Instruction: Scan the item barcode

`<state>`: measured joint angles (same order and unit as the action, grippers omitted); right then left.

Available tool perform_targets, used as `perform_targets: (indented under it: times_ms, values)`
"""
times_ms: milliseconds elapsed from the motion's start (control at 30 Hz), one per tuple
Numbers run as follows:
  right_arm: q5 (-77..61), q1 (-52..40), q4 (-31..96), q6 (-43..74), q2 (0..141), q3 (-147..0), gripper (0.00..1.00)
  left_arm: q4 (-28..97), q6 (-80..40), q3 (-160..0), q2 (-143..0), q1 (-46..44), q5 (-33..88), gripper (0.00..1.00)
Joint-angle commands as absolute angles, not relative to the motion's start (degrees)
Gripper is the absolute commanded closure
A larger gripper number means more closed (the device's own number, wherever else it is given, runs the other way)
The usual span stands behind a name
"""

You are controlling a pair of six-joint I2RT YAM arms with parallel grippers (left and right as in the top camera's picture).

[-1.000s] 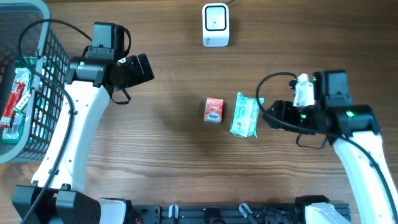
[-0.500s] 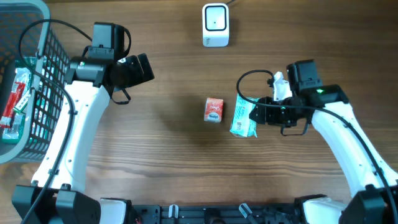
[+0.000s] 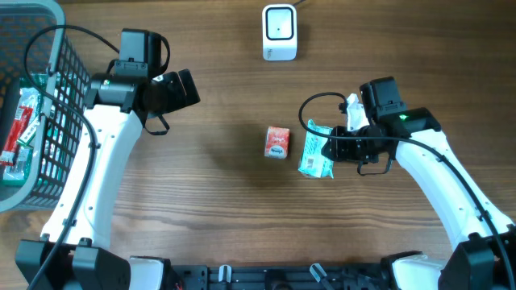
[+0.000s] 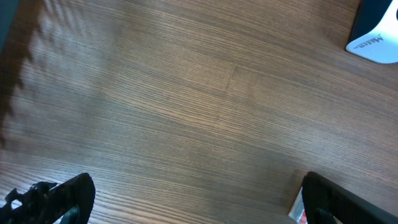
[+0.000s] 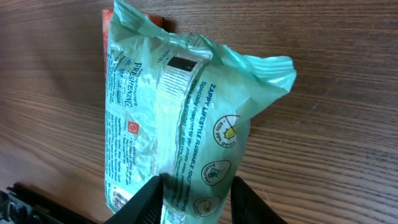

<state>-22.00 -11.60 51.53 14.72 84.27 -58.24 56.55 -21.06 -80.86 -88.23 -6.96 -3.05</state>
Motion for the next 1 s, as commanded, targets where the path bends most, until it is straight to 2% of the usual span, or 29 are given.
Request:
perform_targets:
  times_ms: [0, 200, 233, 300, 400, 833, 967]
  values:
    - [-20.3, -11.8, 51.8, 15.0, 84.9, -58.4, 0.64, 56.4, -20.1, -80.9, -87.8, -6.9, -2.4, 0.0]
    - [-20.4, -11.8, 50.5, 15.0, 84.9, -56.8, 0.64, 56.4, -20.1, -80.9, -87.8, -6.9, -2.4, 0.0]
    - [-20.4, -11.8, 50.2, 15.0, 84.9, -56.5, 0.67, 56.4, -20.1, -80.9, -87.8, -6.9, -2.4, 0.0]
    - [-20.6, -11.8, 49.6, 15.0, 84.8, -56.6, 0.85, 56.4, -20.1, -80.9, -87.8, -6.9, -2.4, 0.0]
    - [-22.0, -11.8, 50.0, 14.7, 83.7, -57.8, 0.96, 56.4, -20.1, -80.9, -87.8, -6.9, -2.4, 0.0]
    - [-33.8, -11.7, 47.4, 12.0, 73.1, -63.1, 0.96, 56.4, -20.1, -80.9, -87.8, -6.9, -2.4, 0.0]
    - [-28.9, -11.7, 47.2, 12.0, 73.3, -63.0, 0.96, 56.4, -20.1, -80.9, -87.8, -6.9, -2.4, 0.0]
